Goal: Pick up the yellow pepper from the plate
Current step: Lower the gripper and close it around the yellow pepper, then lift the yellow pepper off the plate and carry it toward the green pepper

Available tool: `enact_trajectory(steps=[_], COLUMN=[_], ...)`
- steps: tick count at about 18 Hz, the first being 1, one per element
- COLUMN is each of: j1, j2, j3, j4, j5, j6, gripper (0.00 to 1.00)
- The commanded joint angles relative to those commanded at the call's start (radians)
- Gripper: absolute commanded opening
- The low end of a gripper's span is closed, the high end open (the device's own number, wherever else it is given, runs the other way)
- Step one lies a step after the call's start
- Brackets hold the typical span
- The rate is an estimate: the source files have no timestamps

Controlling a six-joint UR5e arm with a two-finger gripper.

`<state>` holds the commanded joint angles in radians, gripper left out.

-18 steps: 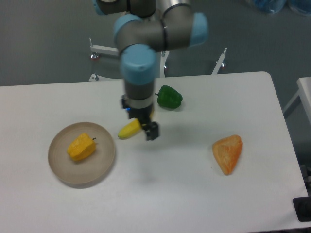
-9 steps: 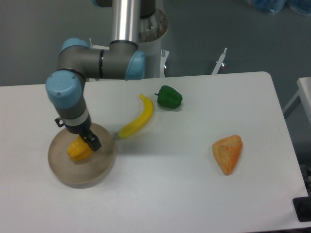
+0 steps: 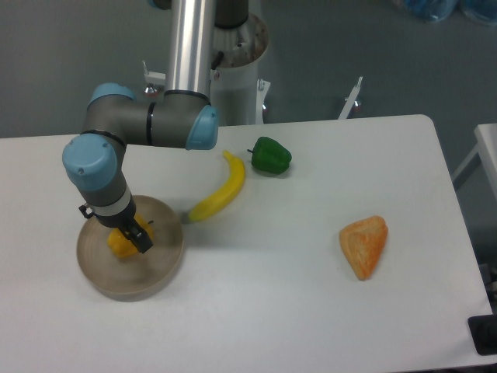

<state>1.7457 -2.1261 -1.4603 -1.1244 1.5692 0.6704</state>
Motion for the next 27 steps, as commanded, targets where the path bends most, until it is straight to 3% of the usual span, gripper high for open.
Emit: enact_trajectory(steps=[1, 2, 3, 8, 14, 17, 20, 24, 27], j1=[0.0, 0.0, 0.0, 0.064, 0.193, 0.267, 0.366, 0.484, 0.552], j2=[0.0, 0.003, 0.012, 0.126, 0.231, 0.236, 0.244, 0.242, 0.23], j3=[0.002, 0.005, 0.008, 0.002, 0.026, 0.067, 0.116, 0.12, 0.121], j4=[-0.003, -0.005, -0.006, -0.023, -0.159, -0.227, -0.314, -0.327, -0.37], j5=[0.009, 0.011, 0.011, 0.0, -0.012, -0.012, -0.018, -0.061, -0.058], j6=[-0.003, -0.005, -0.005, -0.017, 0.001, 0.026, 0.194, 0.392, 0.552], gripper=[0.45, 0.17, 0.02, 0.02, 0.01, 0.0, 0.0, 0.01, 0.02])
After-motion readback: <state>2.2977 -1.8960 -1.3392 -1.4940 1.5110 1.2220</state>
